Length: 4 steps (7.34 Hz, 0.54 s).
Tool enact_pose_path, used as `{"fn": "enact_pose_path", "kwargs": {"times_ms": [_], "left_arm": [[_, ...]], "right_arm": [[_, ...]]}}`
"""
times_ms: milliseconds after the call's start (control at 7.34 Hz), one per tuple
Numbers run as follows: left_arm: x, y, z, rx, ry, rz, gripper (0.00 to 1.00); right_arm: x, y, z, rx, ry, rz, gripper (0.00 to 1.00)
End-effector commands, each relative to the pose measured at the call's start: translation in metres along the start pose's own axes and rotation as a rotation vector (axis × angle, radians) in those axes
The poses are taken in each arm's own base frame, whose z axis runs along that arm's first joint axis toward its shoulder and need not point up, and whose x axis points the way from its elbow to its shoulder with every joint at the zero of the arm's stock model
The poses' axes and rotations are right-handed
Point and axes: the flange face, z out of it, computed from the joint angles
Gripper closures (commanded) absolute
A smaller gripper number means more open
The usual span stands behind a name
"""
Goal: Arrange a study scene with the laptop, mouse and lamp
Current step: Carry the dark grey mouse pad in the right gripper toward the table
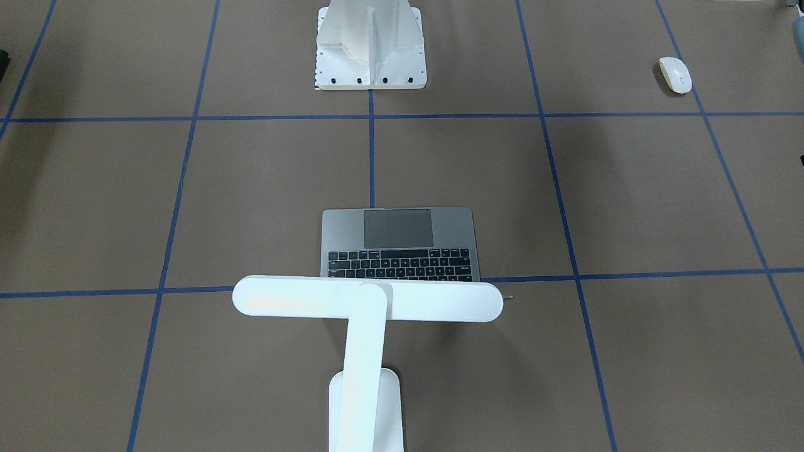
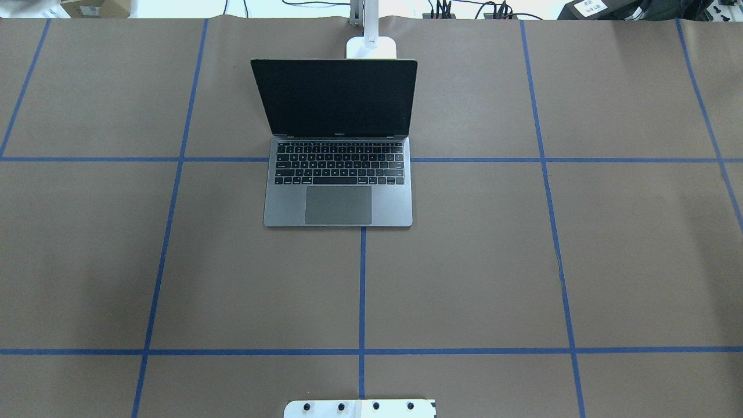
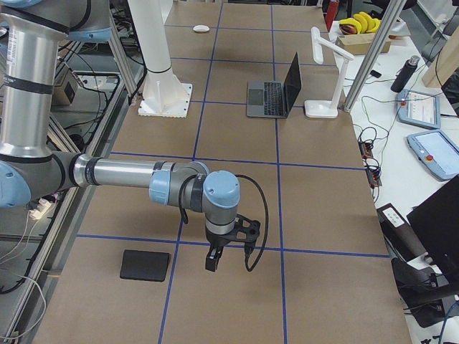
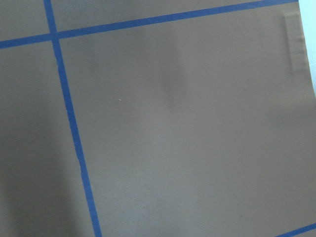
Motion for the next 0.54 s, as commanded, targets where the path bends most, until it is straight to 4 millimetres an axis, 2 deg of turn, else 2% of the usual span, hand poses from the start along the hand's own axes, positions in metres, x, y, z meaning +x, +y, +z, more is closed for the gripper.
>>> {"fn": "enact_pose_path", "kwargs": {"times_ms": [0,136,272,409], "left_arm": [[-0.011,0.003,0.002,-0.005,0.005,0.017,0.0],[-0.012,0.005,0.003,-0.008,0.005,0.014,0.0],[-0.012,0.005,0.003,-0.008,0.005,0.011,0.0],[-0.015,0.009,0.007,-0.016,0.005,0.003,0.0]], "right_arm": [[0.035,0.026,0.013,-0.021,0.002,0.065,0.0],[0.045,0.046,0.024,-0.048,-0.029,0.107,0.0],[0.048,0.057,0.022,-0.044,-0.099,0.141,0.0],[0.054,0.062,0.033,-0.075,-0.113,0.215,0.0]]}}
